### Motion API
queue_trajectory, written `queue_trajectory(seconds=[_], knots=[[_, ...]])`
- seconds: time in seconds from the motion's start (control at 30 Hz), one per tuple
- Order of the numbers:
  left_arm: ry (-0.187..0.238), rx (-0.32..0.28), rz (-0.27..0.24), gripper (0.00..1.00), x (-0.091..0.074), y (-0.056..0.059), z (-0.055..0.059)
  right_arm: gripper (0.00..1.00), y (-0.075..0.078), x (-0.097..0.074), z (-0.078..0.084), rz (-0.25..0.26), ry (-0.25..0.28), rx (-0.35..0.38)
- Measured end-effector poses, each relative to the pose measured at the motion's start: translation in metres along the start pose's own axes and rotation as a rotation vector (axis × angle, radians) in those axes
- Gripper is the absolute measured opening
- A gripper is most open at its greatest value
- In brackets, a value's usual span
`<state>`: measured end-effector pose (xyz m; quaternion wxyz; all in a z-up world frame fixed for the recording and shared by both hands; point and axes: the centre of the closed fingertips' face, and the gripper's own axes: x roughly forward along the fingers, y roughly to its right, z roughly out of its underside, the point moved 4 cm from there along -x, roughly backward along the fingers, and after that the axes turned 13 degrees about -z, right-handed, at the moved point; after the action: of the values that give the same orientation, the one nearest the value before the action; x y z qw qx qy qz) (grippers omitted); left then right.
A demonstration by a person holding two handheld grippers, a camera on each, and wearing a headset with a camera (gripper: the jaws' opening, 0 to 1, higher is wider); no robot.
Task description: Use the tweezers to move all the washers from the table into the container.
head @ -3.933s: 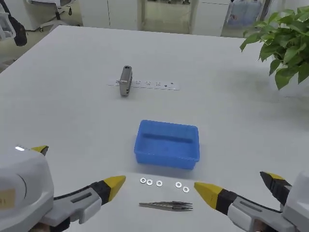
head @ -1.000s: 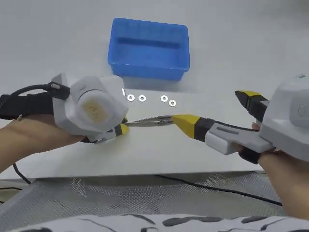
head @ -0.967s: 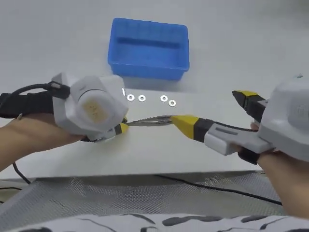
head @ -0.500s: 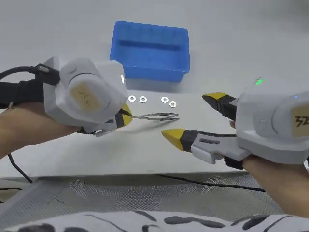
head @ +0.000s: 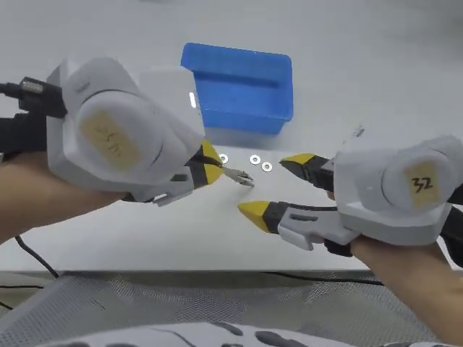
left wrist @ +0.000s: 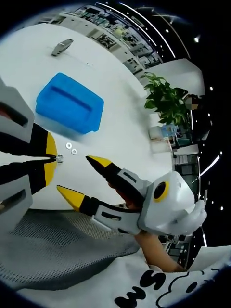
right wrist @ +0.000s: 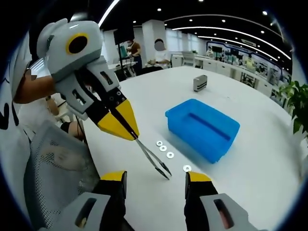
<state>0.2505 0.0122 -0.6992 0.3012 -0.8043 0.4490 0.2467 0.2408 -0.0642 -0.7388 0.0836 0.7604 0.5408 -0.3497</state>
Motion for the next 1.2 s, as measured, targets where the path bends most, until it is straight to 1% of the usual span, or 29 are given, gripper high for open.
queue_trajectory(seconds=[0.13, 0.23, 0.27, 0.3, 0.33, 0.37, 0.4, 0.47, 0.6, 0.67, 0.73, 0.9, 1.03, 1.2], knots=[[0.021, -0.01, -0.013, 0.0, -0.004, -0.005, -0.006, 0.42, -0.002, 0.009, -0.011, -0.052, 0.032, 0.01], [0.035, -0.015, -0.024, 0.0, -0.008, -0.01, -0.01, 0.35, -0.003, 0.015, -0.026, -0.096, 0.074, 0.006], [0.041, -0.025, -0.028, 0.0, -0.009, -0.012, -0.011, 0.32, -0.003, 0.017, -0.029, -0.108, 0.083, 0.003], [0.048, -0.036, -0.03, 0.0, -0.011, -0.013, -0.012, 0.31, -0.004, 0.02, -0.034, -0.133, 0.096, 0.005], [0.051, -0.037, -0.033, 0.0, -0.011, -0.014, -0.012, 0.28, -0.004, 0.022, -0.036, -0.148, 0.1, 0.005], [0.054, -0.034, -0.039, 0.0, -0.012, -0.014, -0.013, 0.23, -0.004, 0.023, -0.038, -0.159, 0.097, 0.003], [0.055, -0.027, -0.043, 0.0, -0.013, -0.014, -0.014, 0.19, -0.003, 0.026, -0.04, -0.161, 0.086, -0.007], [0.048, -0.009, -0.053, 0.0, -0.015, -0.016, -0.014, 0.15, -0.002, 0.03, -0.043, -0.159, 0.08, -0.048], [0.047, 0.004, -0.069, 0.0, -0.018, -0.019, -0.016, 0.12, 0.001, 0.037, -0.048, -0.166, 0.078, -0.063], [0.044, 0.009, -0.075, 0.0, -0.018, -0.021, -0.015, 0.08, 0.002, 0.041, -0.05, -0.166, 0.076, -0.073], [0.04, 0.022, -0.085, 0.0, -0.018, -0.024, -0.014, 0.07, 0.003, 0.043, -0.051, -0.161, 0.075, -0.083], [0.03, 0.033, -0.088, 0.0, -0.015, -0.028, -0.009, 0.07, 0.009, 0.049, -0.054, -0.157, 0.075, -0.09], [0.021, 0.04, -0.09, 0.0, -0.012, -0.032, -0.005, 0.07, 0.014, 0.053, -0.053, -0.159, 0.077, -0.077], [0.009, 0.041, -0.083, 0.0, -0.007, -0.034, -0.002, 0.07, 0.016, 0.059, -0.052, -0.161, 0.07, -0.069]])
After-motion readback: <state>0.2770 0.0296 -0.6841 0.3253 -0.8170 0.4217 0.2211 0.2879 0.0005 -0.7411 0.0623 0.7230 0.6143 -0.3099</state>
